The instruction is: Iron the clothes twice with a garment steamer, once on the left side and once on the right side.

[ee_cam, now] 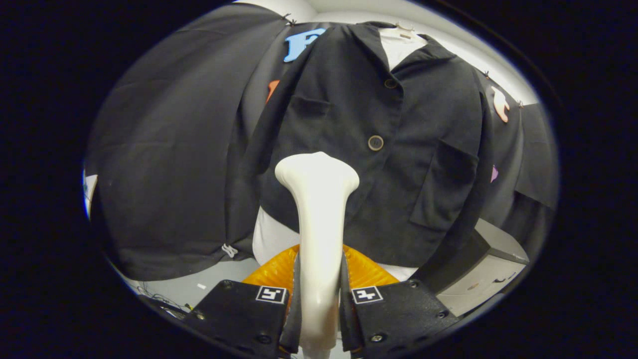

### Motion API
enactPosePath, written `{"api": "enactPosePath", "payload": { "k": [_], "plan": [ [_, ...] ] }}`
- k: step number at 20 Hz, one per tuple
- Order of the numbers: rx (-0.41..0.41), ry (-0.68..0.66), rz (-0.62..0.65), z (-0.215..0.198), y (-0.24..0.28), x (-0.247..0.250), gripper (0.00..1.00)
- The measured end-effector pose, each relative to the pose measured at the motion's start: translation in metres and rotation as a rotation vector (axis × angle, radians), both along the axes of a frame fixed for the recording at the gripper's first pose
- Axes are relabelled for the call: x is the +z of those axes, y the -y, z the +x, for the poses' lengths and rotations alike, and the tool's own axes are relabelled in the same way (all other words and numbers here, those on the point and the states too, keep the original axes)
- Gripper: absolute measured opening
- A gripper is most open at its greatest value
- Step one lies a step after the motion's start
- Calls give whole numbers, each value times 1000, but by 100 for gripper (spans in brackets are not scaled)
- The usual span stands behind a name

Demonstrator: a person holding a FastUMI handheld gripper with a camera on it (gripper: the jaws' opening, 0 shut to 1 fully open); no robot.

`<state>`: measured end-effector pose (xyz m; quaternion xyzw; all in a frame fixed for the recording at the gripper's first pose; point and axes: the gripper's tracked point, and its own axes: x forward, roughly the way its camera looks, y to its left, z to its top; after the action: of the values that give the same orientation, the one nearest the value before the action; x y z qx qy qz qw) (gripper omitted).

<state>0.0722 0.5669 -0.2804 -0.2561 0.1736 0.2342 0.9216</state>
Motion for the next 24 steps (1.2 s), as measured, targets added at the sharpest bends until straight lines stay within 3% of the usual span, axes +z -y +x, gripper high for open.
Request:
{"api": "enactPosePath", "payload": {
  "k": [8,13,17,24],
  "plan": [
    [-9,-79,-91,-13,29,-54,34],
    [-31,-86,-100,-27,61,-61,34],
    [-89,-41,-28,-39,101,-19,34],
    [-244,110,116,-38,191,105,34]
  ]
}}
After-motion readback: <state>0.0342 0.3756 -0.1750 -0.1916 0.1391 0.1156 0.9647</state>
